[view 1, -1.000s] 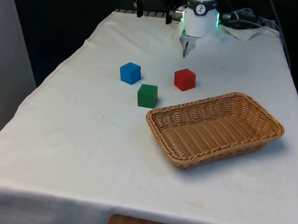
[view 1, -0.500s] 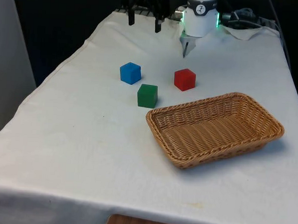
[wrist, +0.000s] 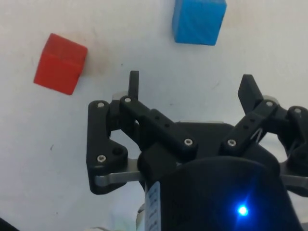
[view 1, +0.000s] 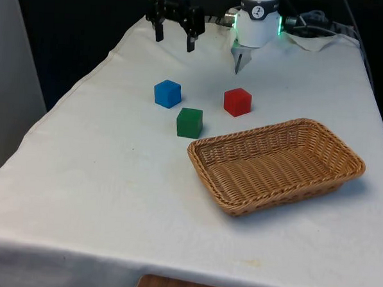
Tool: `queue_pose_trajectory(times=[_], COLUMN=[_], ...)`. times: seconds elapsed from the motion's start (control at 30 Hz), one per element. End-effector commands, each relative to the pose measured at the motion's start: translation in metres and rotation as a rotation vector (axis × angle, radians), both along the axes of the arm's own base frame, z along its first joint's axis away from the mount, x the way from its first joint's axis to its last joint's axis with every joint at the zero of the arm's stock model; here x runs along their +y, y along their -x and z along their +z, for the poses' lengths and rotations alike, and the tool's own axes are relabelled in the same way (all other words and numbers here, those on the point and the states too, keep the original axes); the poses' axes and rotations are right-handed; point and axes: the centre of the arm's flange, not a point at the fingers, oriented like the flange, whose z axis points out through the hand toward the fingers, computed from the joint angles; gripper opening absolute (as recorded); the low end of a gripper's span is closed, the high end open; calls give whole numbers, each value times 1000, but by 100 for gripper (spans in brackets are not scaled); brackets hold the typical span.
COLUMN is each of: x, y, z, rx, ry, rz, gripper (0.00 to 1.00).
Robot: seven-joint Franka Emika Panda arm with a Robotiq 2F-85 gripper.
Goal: Pick up the blue cube and place it into the basket.
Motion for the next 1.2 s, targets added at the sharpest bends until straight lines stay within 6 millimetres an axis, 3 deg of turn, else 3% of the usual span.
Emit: queue_pose_trajectory(times=[0.0, 0.57, 0.8, 1.17], x=[-3, -11, -14, -15], y=[2, 7, 4, 1], z=[-3, -16, -46, -69], rx=[-7, 12, 17, 9], ry=[8, 6, 28, 51], rz=[-4, 5, 28, 20], gripper=[100, 100, 100, 100])
